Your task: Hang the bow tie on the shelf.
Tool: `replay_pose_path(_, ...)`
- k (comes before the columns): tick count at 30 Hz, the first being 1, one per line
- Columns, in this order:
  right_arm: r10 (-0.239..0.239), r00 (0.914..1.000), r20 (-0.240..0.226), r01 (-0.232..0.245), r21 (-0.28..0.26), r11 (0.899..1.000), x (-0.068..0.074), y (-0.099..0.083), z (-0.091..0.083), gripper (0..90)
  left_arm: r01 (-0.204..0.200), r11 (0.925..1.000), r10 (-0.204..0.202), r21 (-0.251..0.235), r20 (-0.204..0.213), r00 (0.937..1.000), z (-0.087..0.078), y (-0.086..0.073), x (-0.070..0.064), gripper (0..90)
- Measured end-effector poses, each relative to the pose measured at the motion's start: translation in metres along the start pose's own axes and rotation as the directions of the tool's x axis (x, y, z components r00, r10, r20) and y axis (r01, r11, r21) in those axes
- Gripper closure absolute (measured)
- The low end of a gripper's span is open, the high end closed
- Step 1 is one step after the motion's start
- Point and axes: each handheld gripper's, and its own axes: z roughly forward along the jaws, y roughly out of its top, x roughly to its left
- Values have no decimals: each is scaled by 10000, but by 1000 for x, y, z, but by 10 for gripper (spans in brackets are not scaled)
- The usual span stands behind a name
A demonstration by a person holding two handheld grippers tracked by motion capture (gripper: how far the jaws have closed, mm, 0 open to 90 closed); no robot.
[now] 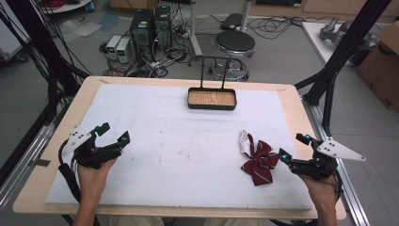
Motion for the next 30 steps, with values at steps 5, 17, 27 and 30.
replay_pose_path(5,-701,9892,-1289,796,702,9944,-9,5,17,143,-17,10000,17,70,31,10000,1,-1,-1,149)
replay_pose_path(17,-1568,9183,-3636,2564,2444,9352,-18,-5,68,206,94,9999,-95,90,183,9998,5,-2,-3,149)
replay_pose_path(27,-2367,8502,-4703,4261,3505,8340,-1,-24,97,396,125,9998,-129,126,316,9994,8,-3,-5,149)
replay_pose_path(30,-2194,8628,-4555,4132,3853,8251,-9,-27,97,454,139,9998,-143,116,315,9994,7,-2,-5,149)
